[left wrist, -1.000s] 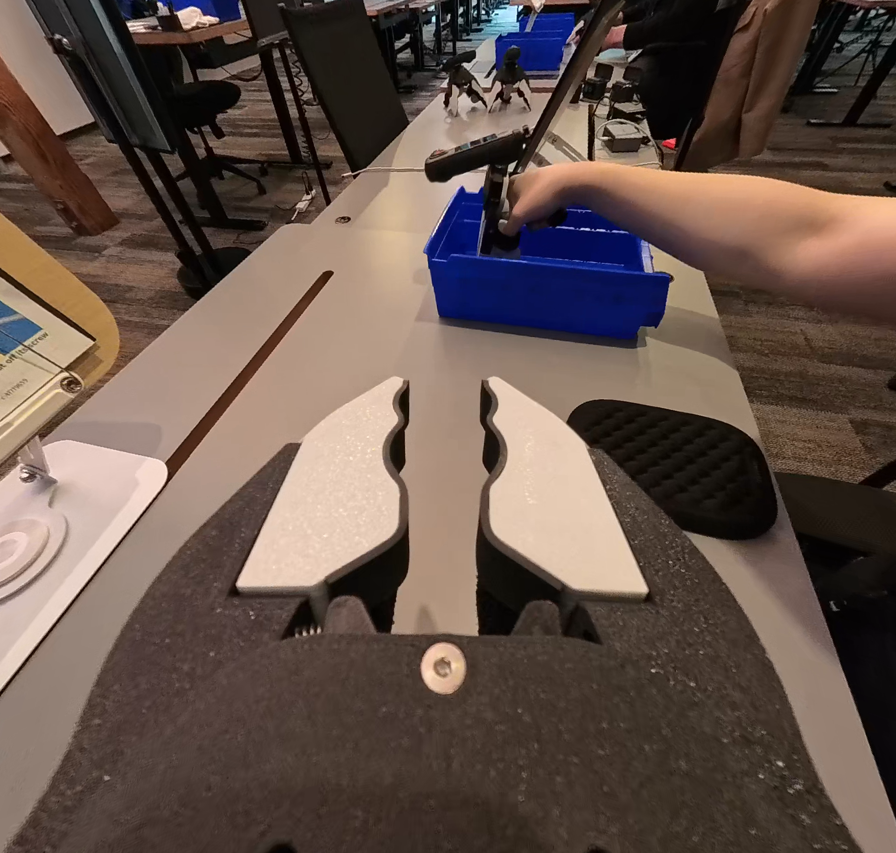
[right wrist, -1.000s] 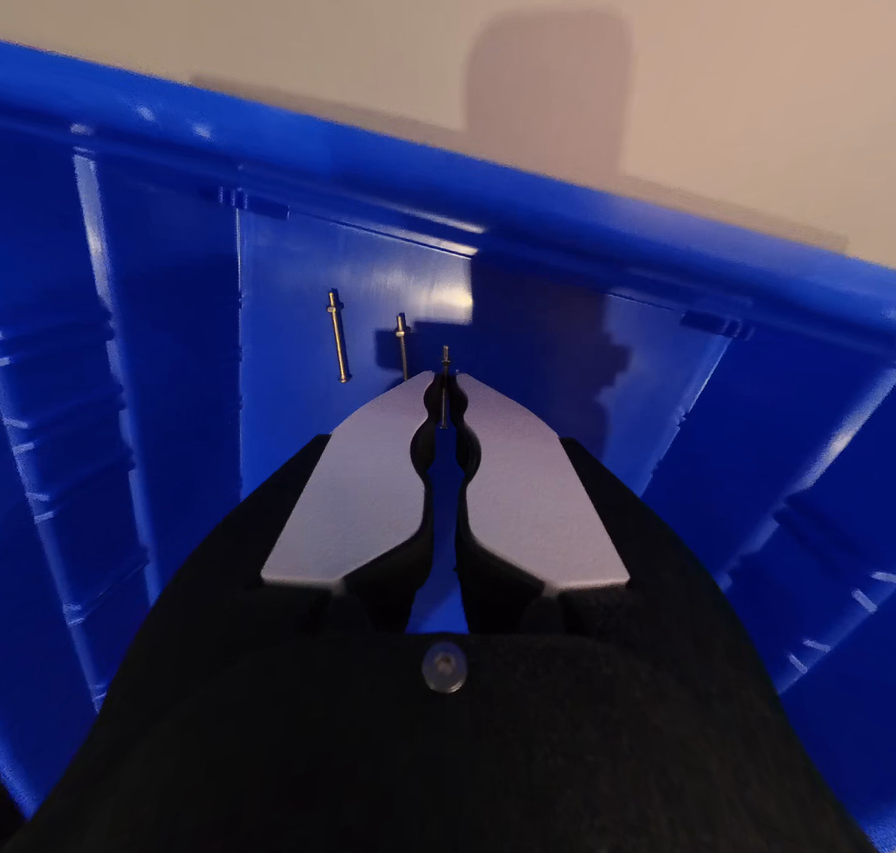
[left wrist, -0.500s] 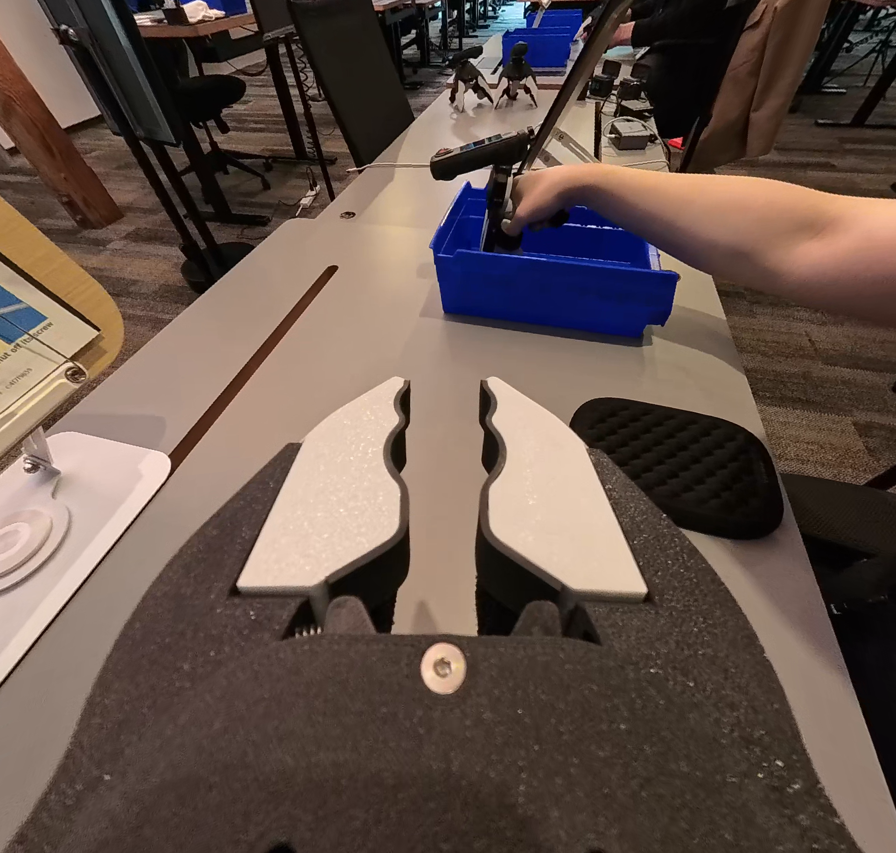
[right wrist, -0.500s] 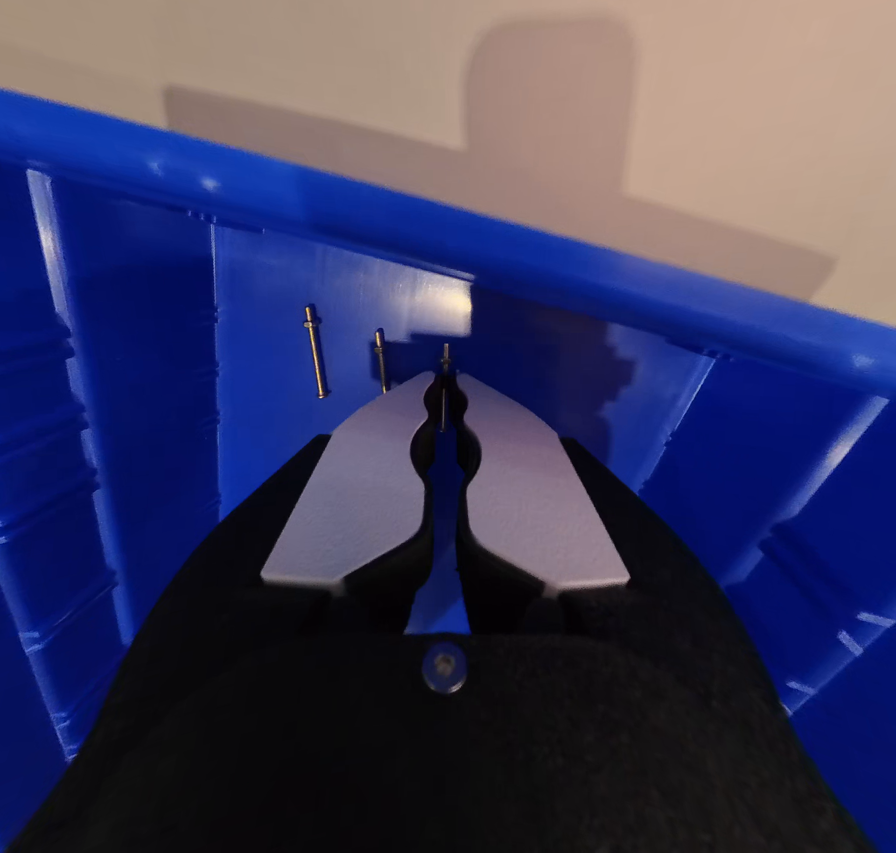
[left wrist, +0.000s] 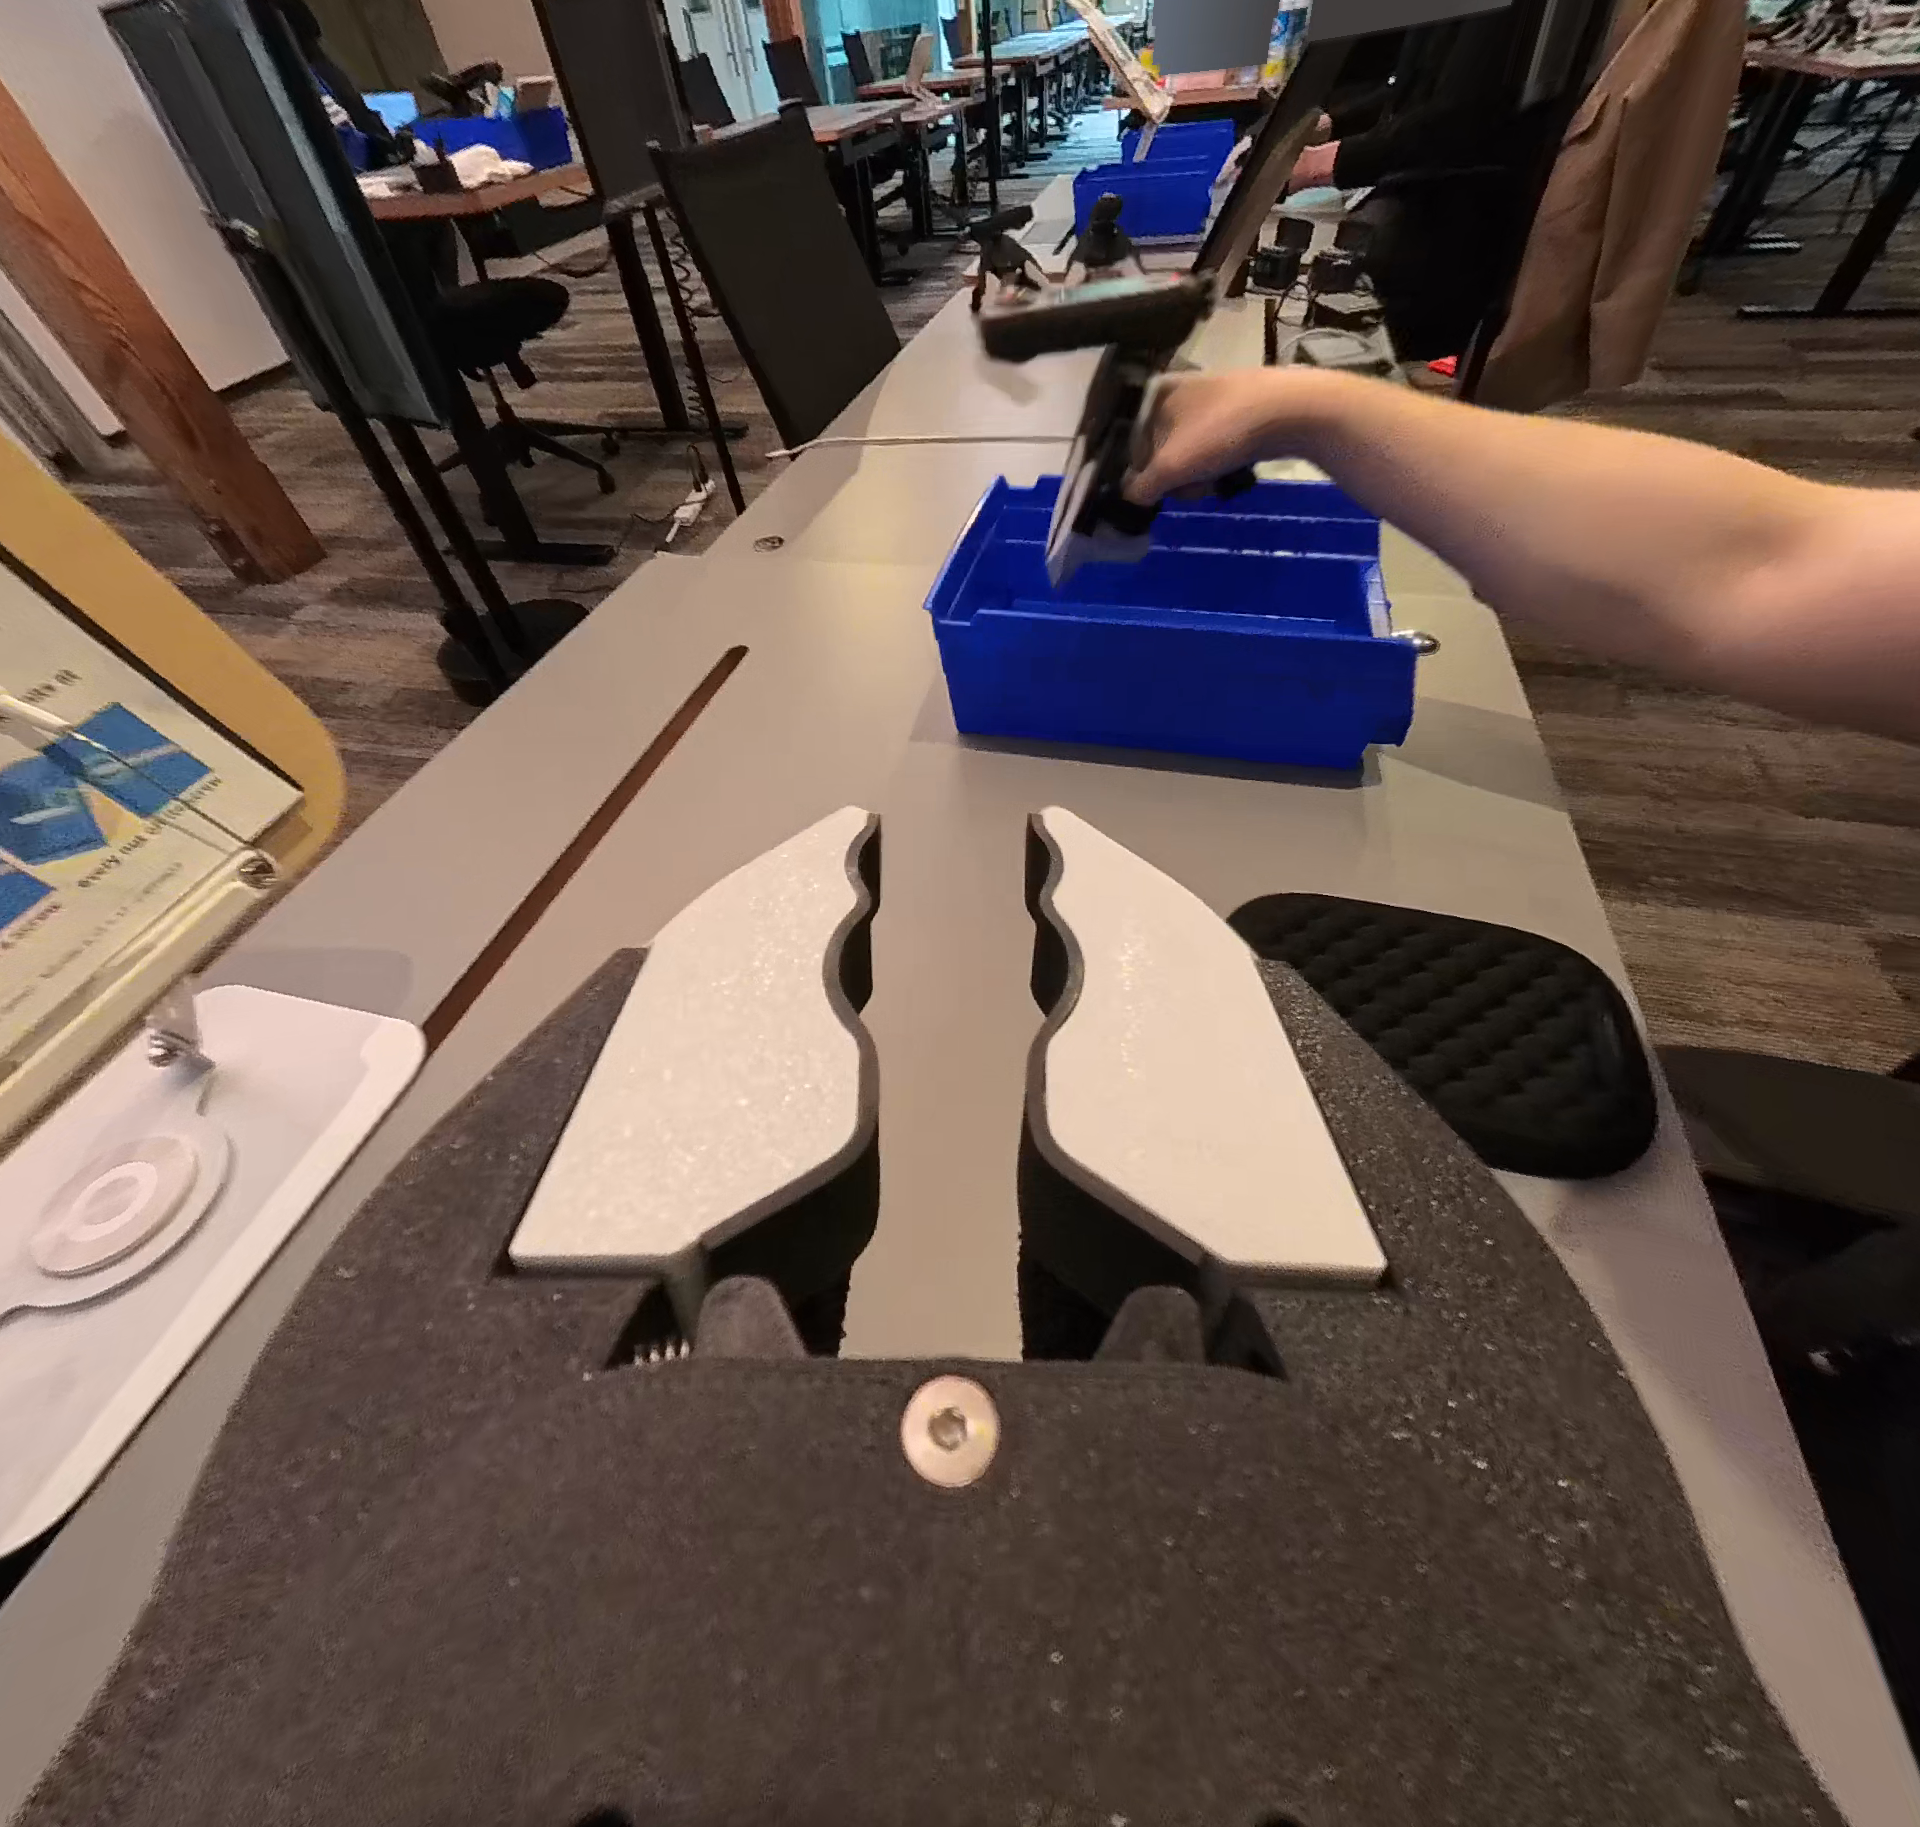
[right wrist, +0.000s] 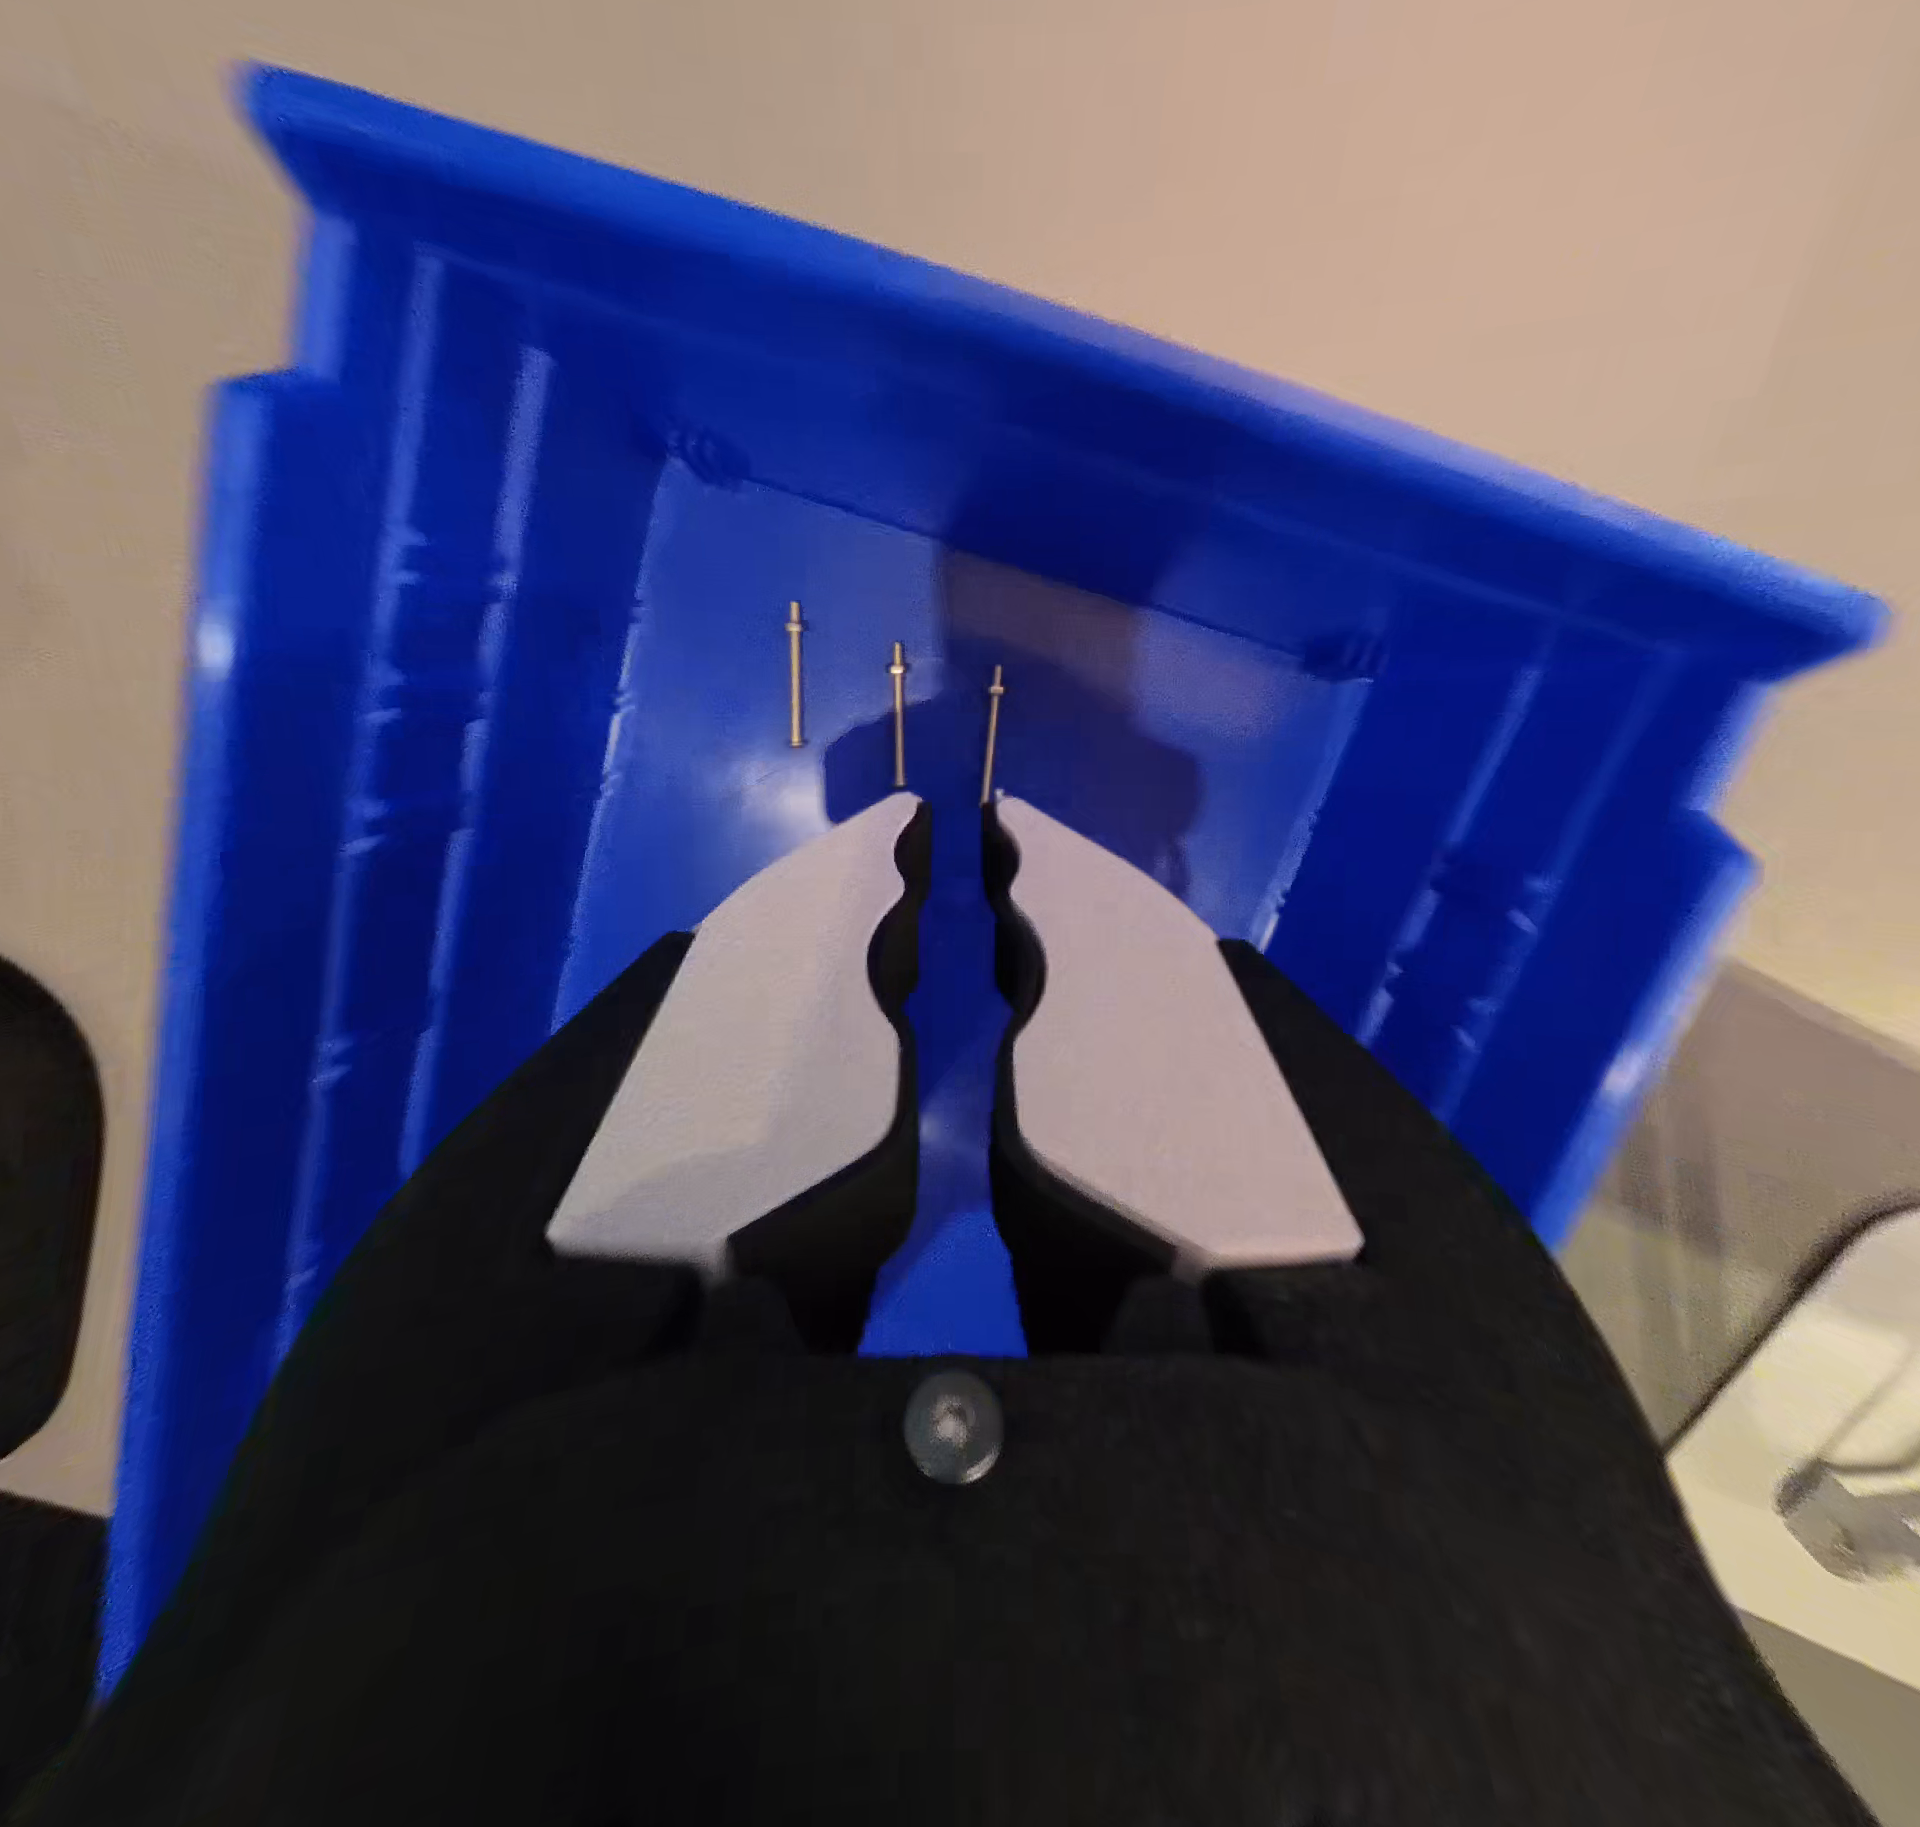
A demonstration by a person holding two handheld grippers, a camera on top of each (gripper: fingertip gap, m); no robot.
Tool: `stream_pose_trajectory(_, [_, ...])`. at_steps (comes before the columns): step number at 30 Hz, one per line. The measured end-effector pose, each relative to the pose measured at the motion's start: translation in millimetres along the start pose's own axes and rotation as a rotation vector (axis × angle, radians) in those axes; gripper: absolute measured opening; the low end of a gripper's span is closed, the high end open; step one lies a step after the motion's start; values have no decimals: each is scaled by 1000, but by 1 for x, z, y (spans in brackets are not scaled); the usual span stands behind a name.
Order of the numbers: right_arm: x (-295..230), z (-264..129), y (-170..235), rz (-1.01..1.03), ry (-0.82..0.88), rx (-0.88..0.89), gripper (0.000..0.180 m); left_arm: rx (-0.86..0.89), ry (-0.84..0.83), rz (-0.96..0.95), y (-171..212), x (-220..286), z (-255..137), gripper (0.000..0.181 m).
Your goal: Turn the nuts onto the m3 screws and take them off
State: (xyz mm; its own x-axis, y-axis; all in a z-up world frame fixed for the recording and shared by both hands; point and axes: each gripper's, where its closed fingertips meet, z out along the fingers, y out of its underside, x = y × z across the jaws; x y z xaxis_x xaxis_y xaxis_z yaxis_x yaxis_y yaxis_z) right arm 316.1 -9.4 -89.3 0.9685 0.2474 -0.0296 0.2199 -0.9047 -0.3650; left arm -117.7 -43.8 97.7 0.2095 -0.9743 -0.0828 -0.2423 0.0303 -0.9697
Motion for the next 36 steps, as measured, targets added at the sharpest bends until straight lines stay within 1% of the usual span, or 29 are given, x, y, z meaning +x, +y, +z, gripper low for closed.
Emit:
stream_pose_trajectory(3, [-16,-52,-19,-36,31,177,9,13,-27,11,-5,-3,-7,26])
stream_pose_trajectory(7, [-67,-125,-56,-123,40,468,10,15,-90,3,-5,-15,-15,26])
stream_pose_trajectory(10, [-127,-165,-83,-213,4,657,13,8,-172,8,-4,-30,-22,26])
stream_pose_trajectory(14, [-220,-192,-114,-335,-123,832,14,-23,-314,9,3,-56,-33,26])
stream_pose_trajectory(16, [-264,-196,-128,-391,-189,892,15,-38,-393,10,7,-70,-41,26])
stream_pose_trajectory(19, [-317,-197,-146,-462,-234,985,16,-60,-522,7,11,-90,-58,26])
stream_pose_trajectory(23, [-371,-200,-169,-531,-297,1121,13,-58,-680,23,9,-108,-87,26])
stream_pose_trajectory(25, [-390,-199,-179,-568,-324,1157,12,-54,-728,19,10,-115,-100,26])
stream_pose_trajectory(31, [-416,-166,-200,-591,-367,1123,12,-48,-775,-41,23,-132,-119,26])
stream_pose_trajectory(34, [-416,-150,-205,-600,-341,1107,11,-32,-769,-62,23,-136,-124,25])
stream_pose_trajectory(36, [-413,-146,-207,-587,-342,1127,11,-24,-767,-64,23,-138,-127,24])
